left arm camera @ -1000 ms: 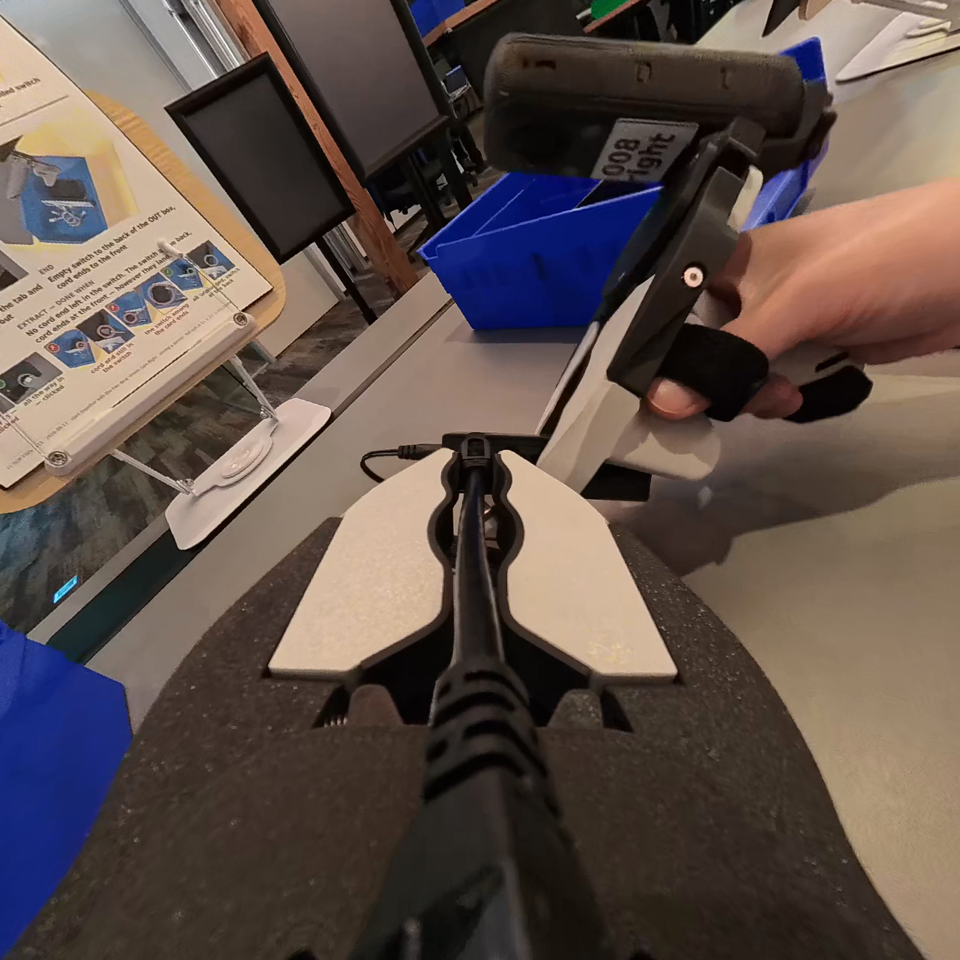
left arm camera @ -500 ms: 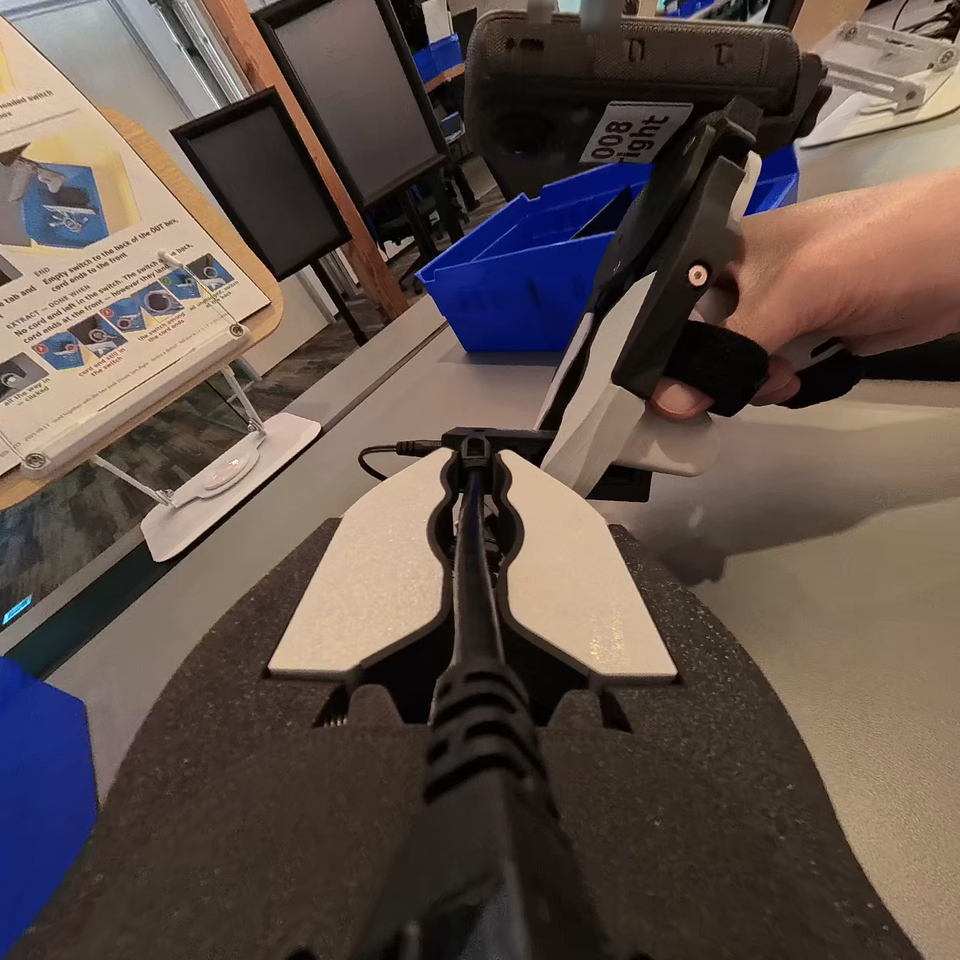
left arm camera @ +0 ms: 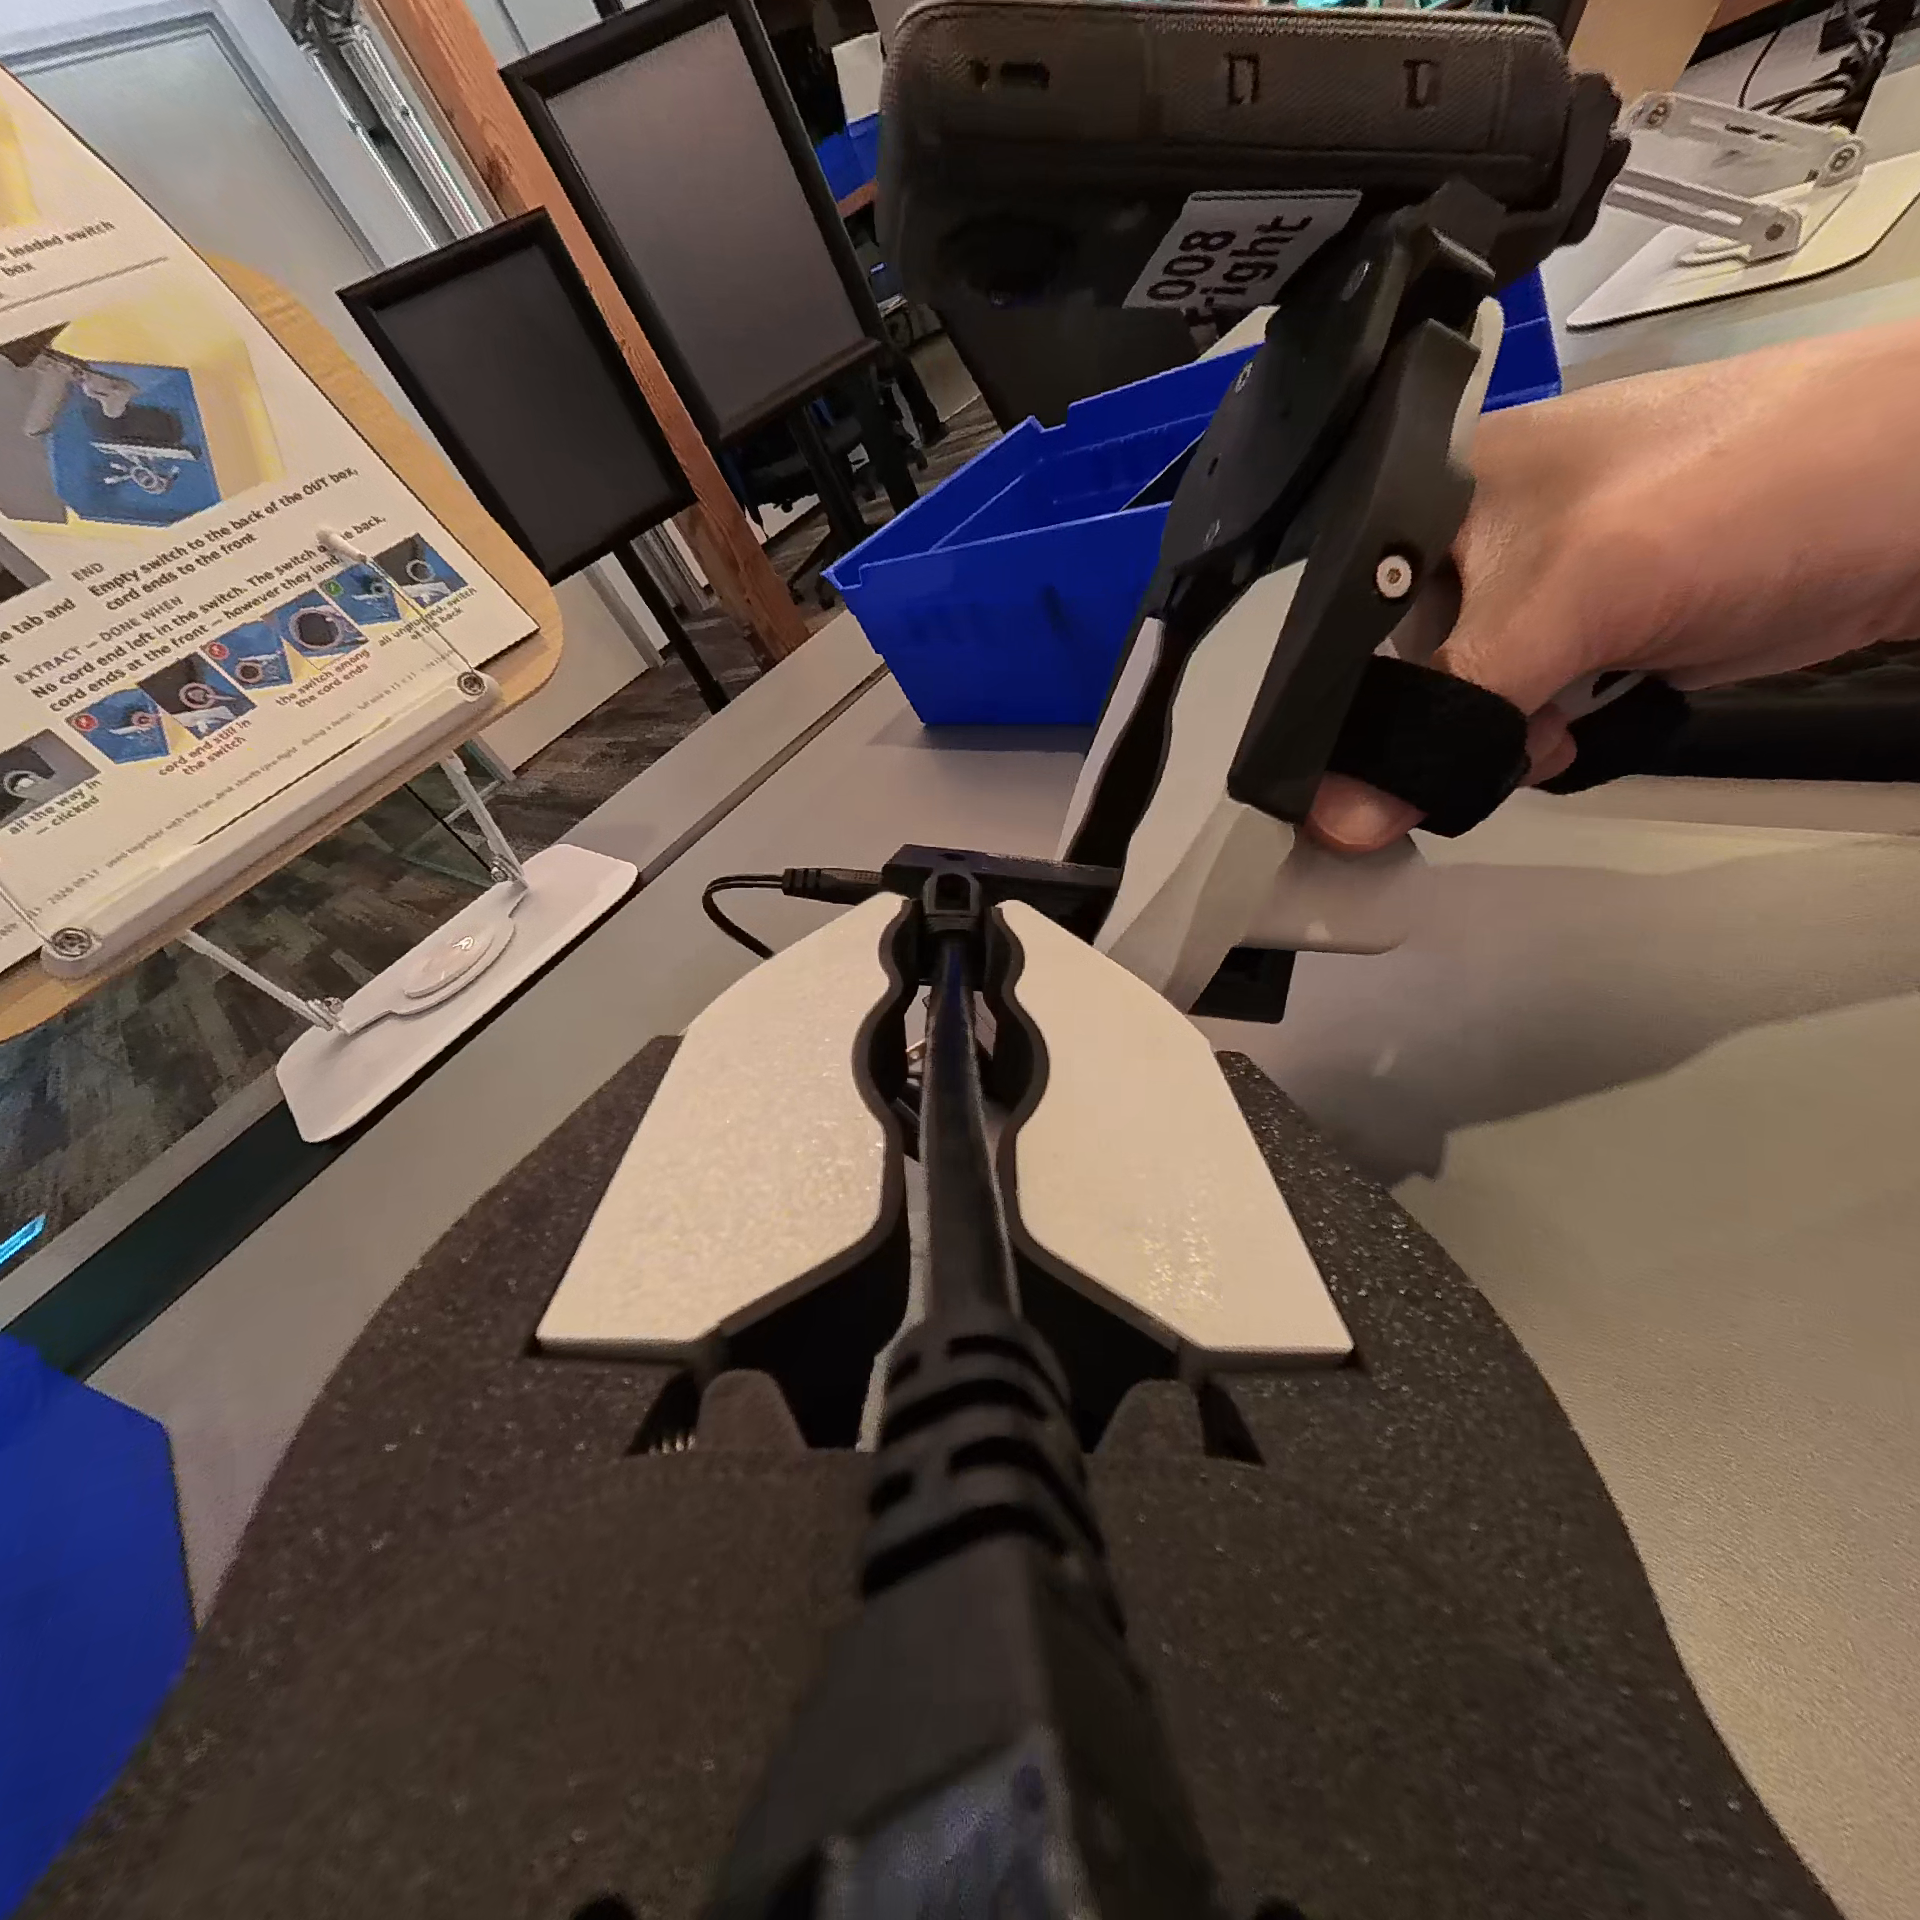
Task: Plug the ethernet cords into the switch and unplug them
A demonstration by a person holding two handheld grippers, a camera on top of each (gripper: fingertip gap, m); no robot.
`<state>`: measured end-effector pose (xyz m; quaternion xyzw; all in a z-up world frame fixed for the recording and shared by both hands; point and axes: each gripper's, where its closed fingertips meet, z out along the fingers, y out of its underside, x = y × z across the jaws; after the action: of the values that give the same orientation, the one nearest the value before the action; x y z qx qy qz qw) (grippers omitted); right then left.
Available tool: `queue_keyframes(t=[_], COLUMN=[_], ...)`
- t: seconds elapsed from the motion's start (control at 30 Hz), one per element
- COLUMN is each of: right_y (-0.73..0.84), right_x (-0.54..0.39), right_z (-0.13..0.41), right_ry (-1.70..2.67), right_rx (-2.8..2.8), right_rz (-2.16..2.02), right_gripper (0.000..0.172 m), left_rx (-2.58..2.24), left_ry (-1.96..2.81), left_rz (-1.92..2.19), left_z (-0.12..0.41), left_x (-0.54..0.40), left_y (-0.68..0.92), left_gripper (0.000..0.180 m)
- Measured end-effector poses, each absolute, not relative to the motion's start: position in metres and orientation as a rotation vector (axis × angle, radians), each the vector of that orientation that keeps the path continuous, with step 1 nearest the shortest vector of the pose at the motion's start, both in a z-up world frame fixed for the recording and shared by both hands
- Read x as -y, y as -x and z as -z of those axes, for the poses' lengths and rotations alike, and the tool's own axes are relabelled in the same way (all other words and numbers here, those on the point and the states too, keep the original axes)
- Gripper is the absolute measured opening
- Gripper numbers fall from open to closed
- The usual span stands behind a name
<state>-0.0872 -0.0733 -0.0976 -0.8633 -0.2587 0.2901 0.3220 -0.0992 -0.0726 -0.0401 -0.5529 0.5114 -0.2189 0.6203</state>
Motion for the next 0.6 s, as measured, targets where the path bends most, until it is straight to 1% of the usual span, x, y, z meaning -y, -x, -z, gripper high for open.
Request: queue_keyframes(t=[0.03,0.6], right_y=[0.0872,0.085], right_x=[0.0734,0.079], right_z=[0.0978,0.1034], right_ry=[2.267,2.303], right_rx=[0.685,0.762], right_rz=[-0.753,-0.692], right_gripper=[0.062,0.061], left_rx=[-1.174,-1.232], left_ry=[1.269,1.26], left_rz=[0.502,0.506], left_z=[0.0398,0.044], left_x=[0.0728,0.0769], left_y=[0.0993,0.0988], left_gripper=[0.01,0.01])
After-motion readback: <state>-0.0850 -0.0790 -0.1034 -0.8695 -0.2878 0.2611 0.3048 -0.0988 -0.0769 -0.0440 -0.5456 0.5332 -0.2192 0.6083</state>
